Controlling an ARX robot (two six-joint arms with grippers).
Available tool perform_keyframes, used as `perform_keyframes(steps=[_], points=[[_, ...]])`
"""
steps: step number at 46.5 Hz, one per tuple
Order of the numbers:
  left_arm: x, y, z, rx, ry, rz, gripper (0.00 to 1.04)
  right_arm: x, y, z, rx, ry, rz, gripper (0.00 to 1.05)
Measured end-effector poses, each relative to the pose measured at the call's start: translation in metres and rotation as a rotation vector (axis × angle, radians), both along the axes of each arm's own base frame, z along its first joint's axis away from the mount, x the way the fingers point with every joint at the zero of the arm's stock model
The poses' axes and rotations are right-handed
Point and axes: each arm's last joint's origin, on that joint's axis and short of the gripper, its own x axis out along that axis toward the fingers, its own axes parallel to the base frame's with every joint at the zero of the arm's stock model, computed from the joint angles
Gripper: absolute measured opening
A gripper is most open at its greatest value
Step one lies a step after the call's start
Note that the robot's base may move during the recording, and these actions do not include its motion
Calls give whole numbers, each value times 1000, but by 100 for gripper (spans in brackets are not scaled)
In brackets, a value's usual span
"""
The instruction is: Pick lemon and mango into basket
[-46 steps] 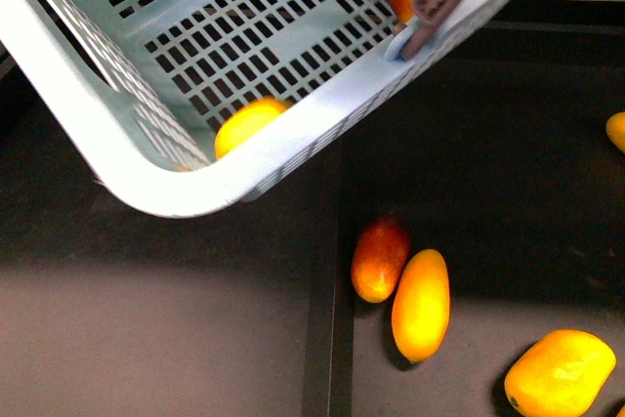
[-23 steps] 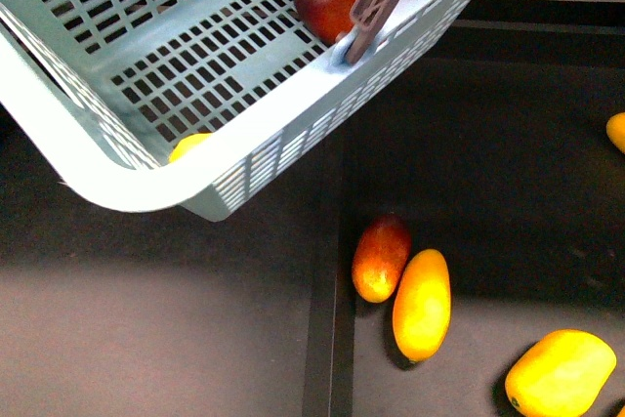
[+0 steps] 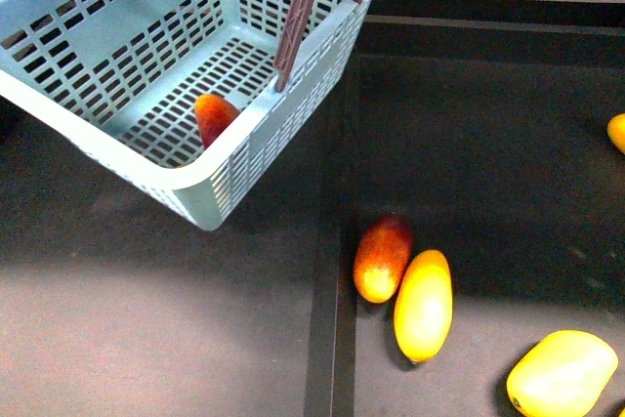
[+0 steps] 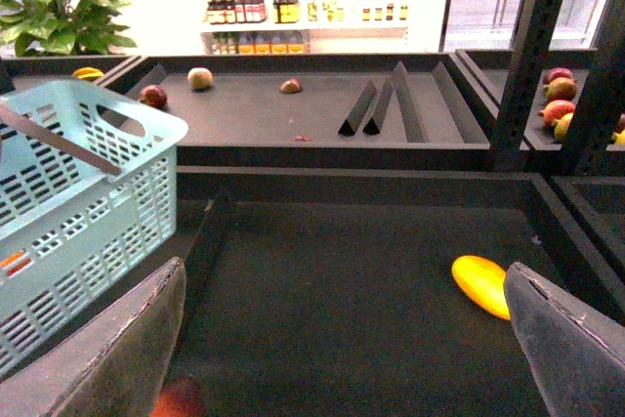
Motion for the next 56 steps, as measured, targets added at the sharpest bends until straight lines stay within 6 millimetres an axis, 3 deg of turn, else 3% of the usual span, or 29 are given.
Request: perform_keyframes(steps=[7, 11, 22, 42, 56], points=[[29, 12, -18, -31, 63, 100, 7, 0, 0, 0, 0, 0, 0, 96], [35, 18, -27, -53, 91, 132, 7, 0, 0, 0, 0, 0, 0, 96], [40, 36, -48, -13, 169, 176, 7, 0, 0, 0, 0, 0, 0, 96], [37, 43, -53, -19, 196, 221, 7, 0, 0, 0, 0, 0, 0, 96], [22, 50, -49, 13, 284, 250, 68, 0, 0, 0, 0, 0, 0, 96]])
